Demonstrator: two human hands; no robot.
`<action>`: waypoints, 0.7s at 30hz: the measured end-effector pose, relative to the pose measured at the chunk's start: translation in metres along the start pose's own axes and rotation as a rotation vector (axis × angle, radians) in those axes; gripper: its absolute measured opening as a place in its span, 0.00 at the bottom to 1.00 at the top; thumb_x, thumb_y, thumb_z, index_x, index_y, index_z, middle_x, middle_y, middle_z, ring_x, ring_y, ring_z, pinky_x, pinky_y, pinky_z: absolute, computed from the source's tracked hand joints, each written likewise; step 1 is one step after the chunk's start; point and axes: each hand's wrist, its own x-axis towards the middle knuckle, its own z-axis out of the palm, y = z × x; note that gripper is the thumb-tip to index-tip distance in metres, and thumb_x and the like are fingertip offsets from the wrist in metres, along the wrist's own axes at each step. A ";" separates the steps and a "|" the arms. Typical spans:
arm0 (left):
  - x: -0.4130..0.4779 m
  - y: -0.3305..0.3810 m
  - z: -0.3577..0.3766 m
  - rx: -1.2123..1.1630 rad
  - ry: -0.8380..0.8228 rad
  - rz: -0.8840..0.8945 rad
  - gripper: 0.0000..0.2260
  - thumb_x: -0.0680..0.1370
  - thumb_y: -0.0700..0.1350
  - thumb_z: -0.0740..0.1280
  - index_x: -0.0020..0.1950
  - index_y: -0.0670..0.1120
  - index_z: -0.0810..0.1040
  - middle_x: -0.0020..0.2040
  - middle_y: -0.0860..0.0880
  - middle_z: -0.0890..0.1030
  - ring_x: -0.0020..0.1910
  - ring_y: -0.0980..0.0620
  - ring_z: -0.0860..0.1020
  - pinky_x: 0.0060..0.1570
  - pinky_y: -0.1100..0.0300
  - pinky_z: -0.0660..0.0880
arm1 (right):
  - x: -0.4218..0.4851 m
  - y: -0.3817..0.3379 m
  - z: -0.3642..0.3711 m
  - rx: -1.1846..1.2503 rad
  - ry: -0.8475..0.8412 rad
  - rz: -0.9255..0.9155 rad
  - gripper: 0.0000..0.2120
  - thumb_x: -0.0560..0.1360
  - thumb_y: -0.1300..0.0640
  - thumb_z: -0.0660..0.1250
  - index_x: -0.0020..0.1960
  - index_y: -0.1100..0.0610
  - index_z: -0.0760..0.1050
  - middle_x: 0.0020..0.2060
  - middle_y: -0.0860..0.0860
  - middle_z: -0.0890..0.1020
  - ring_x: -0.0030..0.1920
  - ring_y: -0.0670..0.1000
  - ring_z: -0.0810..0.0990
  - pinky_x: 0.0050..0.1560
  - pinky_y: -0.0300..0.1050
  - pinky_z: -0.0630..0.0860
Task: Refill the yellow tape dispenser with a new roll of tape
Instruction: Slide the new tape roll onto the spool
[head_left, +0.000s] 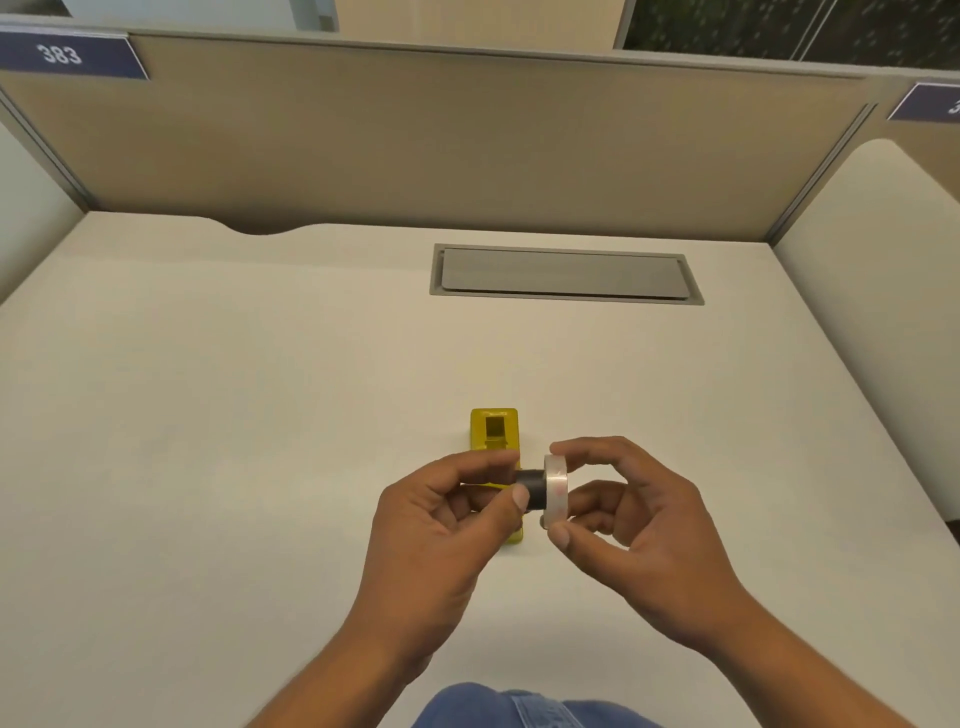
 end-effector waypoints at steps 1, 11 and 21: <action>0.000 0.000 0.000 0.003 -0.002 0.000 0.10 0.72 0.40 0.72 0.50 0.51 0.84 0.47 0.49 0.86 0.47 0.47 0.83 0.44 0.58 0.81 | 0.000 -0.001 0.000 0.003 -0.003 0.000 0.22 0.66 0.60 0.77 0.57 0.47 0.78 0.53 0.50 0.82 0.43 0.57 0.83 0.41 0.39 0.78; -0.005 -0.004 -0.001 0.029 -0.038 -0.009 0.12 0.66 0.51 0.74 0.49 0.54 0.85 0.46 0.51 0.86 0.49 0.48 0.83 0.47 0.56 0.81 | -0.002 -0.007 0.005 -0.035 -0.023 -0.027 0.20 0.66 0.54 0.77 0.57 0.46 0.79 0.52 0.48 0.82 0.45 0.56 0.83 0.41 0.39 0.79; -0.008 -0.008 0.003 -0.005 0.003 -0.070 0.16 0.69 0.60 0.67 0.47 0.52 0.84 0.46 0.51 0.86 0.47 0.49 0.83 0.48 0.53 0.80 | -0.002 -0.005 0.007 -0.008 0.002 -0.039 0.21 0.66 0.59 0.78 0.57 0.50 0.79 0.51 0.49 0.82 0.43 0.54 0.83 0.40 0.38 0.78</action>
